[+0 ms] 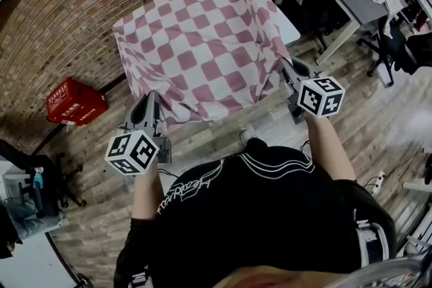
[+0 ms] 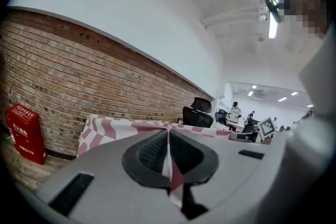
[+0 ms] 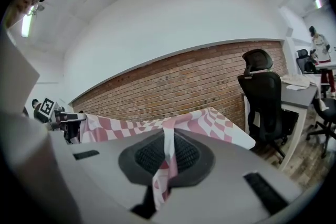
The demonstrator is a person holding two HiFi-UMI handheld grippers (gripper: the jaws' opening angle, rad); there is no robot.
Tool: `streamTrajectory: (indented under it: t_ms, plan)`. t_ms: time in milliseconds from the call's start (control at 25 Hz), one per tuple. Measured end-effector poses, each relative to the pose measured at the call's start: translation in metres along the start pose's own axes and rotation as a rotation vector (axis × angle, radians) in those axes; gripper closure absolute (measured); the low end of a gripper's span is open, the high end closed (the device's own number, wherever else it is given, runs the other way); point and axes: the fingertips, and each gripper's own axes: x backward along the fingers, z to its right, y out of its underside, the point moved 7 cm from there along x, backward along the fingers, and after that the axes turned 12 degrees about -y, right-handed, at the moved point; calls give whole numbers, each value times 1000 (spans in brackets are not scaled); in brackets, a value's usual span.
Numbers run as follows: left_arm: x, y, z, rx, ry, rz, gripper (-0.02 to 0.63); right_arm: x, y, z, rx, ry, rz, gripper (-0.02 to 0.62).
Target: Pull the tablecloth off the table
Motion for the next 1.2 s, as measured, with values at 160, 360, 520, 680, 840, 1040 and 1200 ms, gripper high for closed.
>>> streamTrajectory:
  t_ms: [160,360,520,680,840,1040,1200]
  plan:
    - [17,0,-2,-12,29,4,600,14,8,-21,0,16,10,597]
    - [45,11,-14,-21,64,1,600,28,27,-53,-3,40,23,597]
    - [69,29,-19,-16,88,6,600,43,49,-80,2,46,29,597]
    - [84,36,-24,-8,112,4,600,53,60,-101,1,62,23,597]
    - [89,32,-25,5,127,2,600,56,60,-113,-2,71,13,597]
    - [100,36,-27,11,133,-6,600,63,63,-126,-7,77,-5,597]
    - [103,35,-28,9,132,-20,600,65,62,-130,-18,80,-13,597]
